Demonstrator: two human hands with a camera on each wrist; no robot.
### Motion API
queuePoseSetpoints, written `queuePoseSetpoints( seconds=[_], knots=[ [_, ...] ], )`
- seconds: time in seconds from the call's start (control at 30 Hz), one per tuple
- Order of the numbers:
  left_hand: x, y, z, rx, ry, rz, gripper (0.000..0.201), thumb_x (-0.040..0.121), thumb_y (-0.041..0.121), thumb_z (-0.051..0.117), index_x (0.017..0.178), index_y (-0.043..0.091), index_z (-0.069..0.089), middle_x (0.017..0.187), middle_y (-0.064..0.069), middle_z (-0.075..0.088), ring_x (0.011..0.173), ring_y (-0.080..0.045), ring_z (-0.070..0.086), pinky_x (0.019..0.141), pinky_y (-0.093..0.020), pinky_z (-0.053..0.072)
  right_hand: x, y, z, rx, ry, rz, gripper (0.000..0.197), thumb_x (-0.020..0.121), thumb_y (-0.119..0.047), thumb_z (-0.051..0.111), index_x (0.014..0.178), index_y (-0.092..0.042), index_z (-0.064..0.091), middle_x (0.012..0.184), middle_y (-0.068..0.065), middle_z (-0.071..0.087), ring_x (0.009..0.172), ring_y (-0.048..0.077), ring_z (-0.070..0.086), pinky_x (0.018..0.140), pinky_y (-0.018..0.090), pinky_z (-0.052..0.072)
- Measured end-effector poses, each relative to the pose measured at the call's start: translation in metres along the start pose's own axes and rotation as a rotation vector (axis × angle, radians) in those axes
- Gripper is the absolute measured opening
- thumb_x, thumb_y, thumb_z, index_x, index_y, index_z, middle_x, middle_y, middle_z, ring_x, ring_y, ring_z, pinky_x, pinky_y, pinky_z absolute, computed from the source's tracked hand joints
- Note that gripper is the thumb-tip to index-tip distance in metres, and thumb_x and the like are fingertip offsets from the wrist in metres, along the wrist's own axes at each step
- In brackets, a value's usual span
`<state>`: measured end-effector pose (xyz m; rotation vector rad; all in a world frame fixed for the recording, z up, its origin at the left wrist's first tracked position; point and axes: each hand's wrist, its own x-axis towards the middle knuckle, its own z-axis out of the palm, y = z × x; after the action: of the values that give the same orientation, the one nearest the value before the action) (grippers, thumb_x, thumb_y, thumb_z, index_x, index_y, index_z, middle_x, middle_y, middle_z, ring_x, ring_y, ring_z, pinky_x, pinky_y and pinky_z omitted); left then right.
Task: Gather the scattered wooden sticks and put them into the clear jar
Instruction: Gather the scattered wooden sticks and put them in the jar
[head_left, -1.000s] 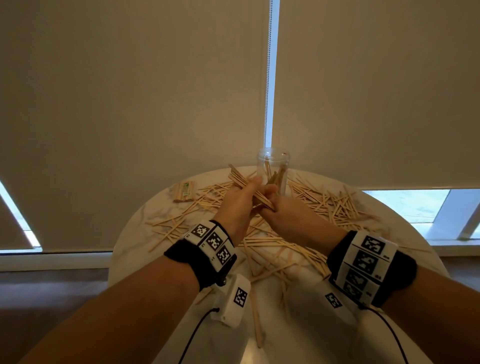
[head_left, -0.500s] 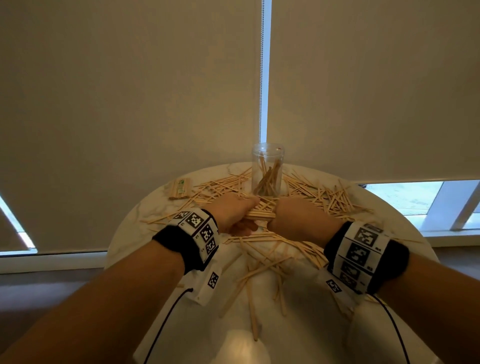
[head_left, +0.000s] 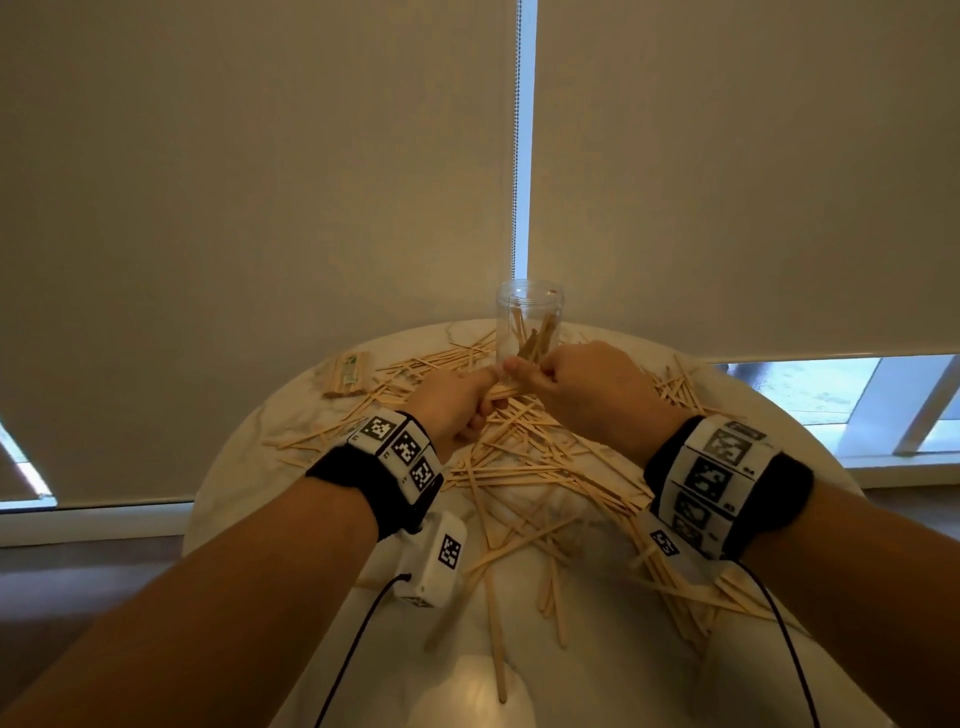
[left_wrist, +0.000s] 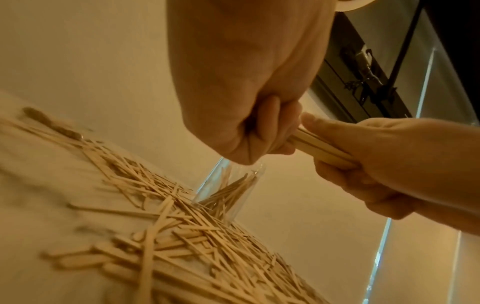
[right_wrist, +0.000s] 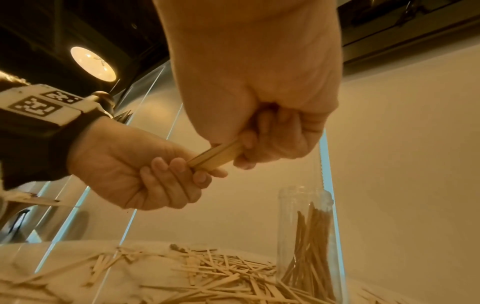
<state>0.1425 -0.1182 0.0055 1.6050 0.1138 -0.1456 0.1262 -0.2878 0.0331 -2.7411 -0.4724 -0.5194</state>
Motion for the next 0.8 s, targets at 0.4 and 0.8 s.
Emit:
queuePoseSetpoints(
  seconds=[0.4,0.8],
  knots=[
    [0.111,0.059,-0.002,0.385,0.156,0.122,0.040,0.089,0.025,0.073,0.120,0.006,0.056,0.109,-0.011,0.062,0.098,-0.026,0.064,0.088,-0.040,0.057,0.145,0.072,-0.068,-0.217,0.196,0.207,0.057,0.089,-0.062,0.056,0.067,-0.009,0.061,0.057,0.004,0.052,0.052,0.018,0.047,0.048,0.027,0.028],
    [0.181,0.037,0.030,0.502,0.010,0.298,0.086,0.079,0.027,0.082,0.145,0.013,0.029,0.122,-0.005,0.059,0.102,-0.021,0.060,0.078,-0.028,0.048,0.242,0.057,0.028,-0.628,-0.451,0.004,0.030,0.097,-0.030,0.059,0.099,-0.002,0.070,0.074,0.004,0.060,0.057,0.013,0.050,0.055,0.021,0.041]
  ],
)
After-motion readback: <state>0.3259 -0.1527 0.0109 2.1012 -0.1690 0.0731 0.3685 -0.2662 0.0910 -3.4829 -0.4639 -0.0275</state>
